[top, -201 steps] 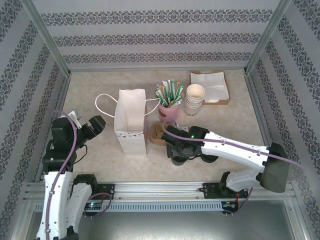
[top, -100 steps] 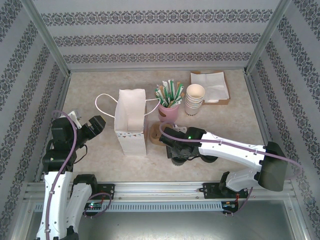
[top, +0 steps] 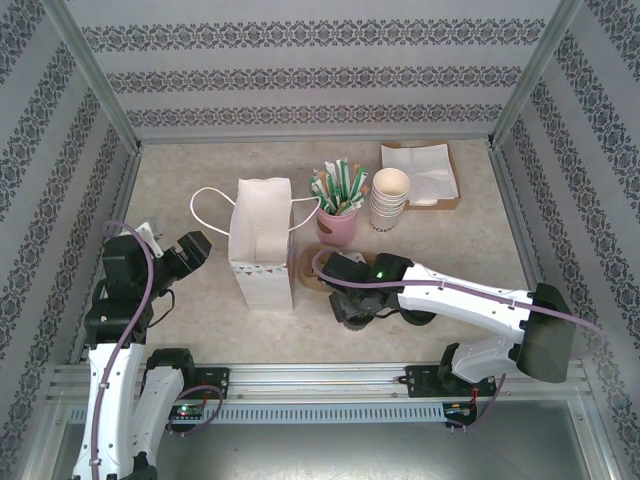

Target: Pack the takeout coffee

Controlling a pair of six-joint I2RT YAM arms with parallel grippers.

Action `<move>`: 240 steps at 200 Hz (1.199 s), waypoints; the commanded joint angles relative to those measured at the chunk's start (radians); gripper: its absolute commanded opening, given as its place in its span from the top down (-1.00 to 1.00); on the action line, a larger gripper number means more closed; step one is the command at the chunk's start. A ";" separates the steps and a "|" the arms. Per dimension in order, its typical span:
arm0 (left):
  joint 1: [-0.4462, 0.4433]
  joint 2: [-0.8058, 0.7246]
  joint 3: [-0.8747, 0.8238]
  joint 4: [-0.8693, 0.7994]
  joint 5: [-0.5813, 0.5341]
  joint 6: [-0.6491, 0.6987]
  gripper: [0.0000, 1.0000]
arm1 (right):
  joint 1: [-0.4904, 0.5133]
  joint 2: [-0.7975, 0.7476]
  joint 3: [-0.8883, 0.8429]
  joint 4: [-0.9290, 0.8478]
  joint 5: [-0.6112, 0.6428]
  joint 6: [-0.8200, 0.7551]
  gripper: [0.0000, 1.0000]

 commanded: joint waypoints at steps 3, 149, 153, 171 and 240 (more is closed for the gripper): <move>-0.009 -0.013 -0.011 0.010 0.005 -0.006 -0.75 | 0.001 0.038 -0.017 -0.065 -0.063 -0.168 -0.48; -0.010 -0.010 -0.006 0.019 0.006 -0.009 -0.75 | -0.153 -0.094 -0.032 -0.028 -0.157 -0.173 -0.64; -0.009 -0.010 -0.006 0.017 0.005 -0.009 -0.75 | -0.153 -0.094 -0.032 -0.027 -0.156 -0.171 -0.63; -0.010 -0.009 -0.005 0.017 0.006 -0.006 -0.75 | -0.153 -0.095 -0.041 -0.033 -0.152 -0.160 -0.58; -0.009 -0.010 -0.001 0.004 0.005 -0.003 -0.75 | -0.168 -0.154 -0.048 -0.035 -0.106 -0.036 -0.55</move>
